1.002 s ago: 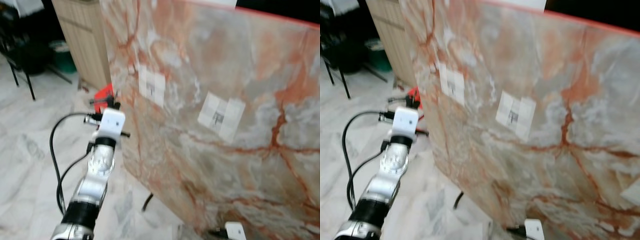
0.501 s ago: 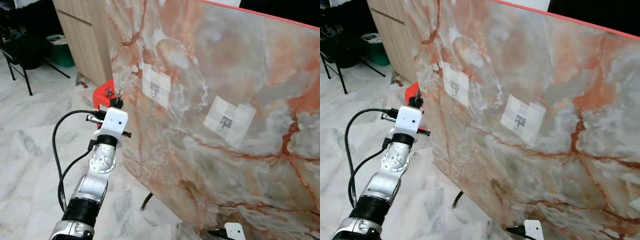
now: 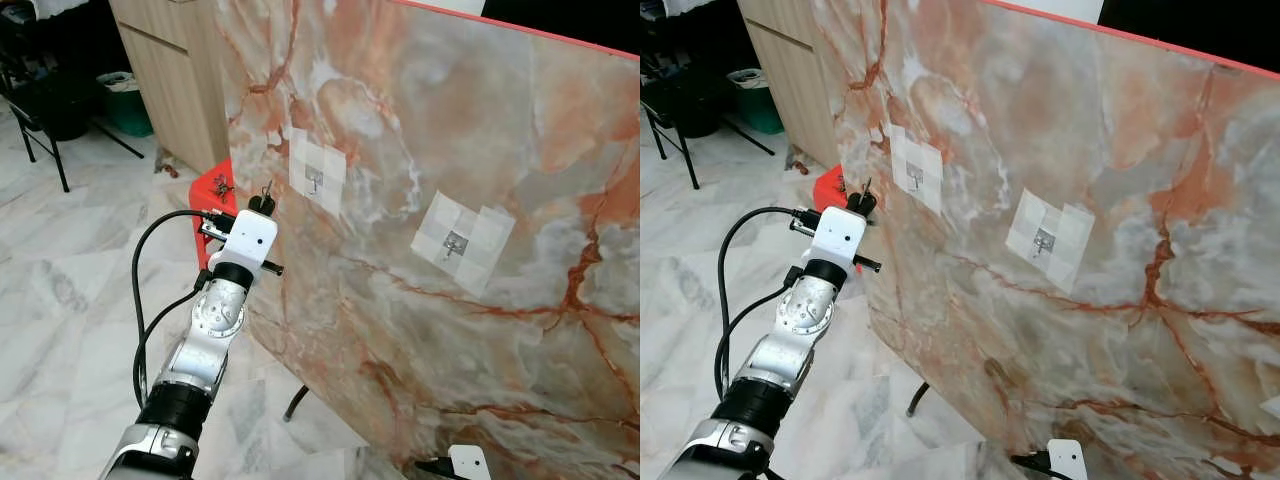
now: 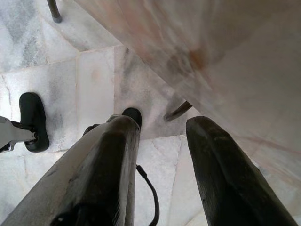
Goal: Hang keys on a hook
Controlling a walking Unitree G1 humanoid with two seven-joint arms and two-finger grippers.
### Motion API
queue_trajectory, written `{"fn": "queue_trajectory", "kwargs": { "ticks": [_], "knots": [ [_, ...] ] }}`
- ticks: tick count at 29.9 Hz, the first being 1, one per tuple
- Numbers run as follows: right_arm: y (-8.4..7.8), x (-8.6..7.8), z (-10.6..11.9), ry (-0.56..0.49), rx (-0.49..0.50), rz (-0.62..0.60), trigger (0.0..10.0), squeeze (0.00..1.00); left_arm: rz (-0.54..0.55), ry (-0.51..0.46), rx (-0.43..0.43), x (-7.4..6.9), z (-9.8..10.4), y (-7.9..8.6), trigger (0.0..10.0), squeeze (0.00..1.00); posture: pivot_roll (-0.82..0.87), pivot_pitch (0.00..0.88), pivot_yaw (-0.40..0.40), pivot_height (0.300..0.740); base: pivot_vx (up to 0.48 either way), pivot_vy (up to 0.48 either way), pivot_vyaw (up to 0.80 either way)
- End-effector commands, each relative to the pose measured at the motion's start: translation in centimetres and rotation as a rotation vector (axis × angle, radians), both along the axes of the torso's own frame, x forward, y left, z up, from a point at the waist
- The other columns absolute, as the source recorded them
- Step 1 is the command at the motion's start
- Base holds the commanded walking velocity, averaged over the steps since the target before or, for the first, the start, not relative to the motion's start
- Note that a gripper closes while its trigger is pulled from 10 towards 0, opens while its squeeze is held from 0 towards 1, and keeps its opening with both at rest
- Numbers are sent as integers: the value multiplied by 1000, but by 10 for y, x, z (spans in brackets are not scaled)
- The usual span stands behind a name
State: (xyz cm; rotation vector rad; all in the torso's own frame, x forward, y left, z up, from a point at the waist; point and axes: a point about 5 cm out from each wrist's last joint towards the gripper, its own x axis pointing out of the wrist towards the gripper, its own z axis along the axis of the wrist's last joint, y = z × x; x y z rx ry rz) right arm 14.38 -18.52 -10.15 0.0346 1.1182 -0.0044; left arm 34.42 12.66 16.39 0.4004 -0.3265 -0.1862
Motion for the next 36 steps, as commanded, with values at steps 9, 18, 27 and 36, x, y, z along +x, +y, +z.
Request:
{"fn": "queue_trajectory", "kwargs": {
  "ticks": [9,18,27,36],
  "knots": [
    [-2,-2,0,4,-8,-15,10000,0,-84,-16,-29,7,13,-17,10000,0,-60,23,-68,740,0,0,0],
    [-2,-2,0,3,-8,-19,10000,0,-52,-37,-55,2,14,-8,10000,0,-60,26,-66,740,0,0,0],
    [-1,-2,-1,-7,-3,-52,10000,0,156,-33,-110,-28,-10,44,10000,0,-66,31,-53,740,0,0,0],
    [-2,-2,0,-5,-6,-35,10000,0,251,-20,33,-23,-11,45,10000,0,-58,30,-62,740,0,0,0]
  ]
}}
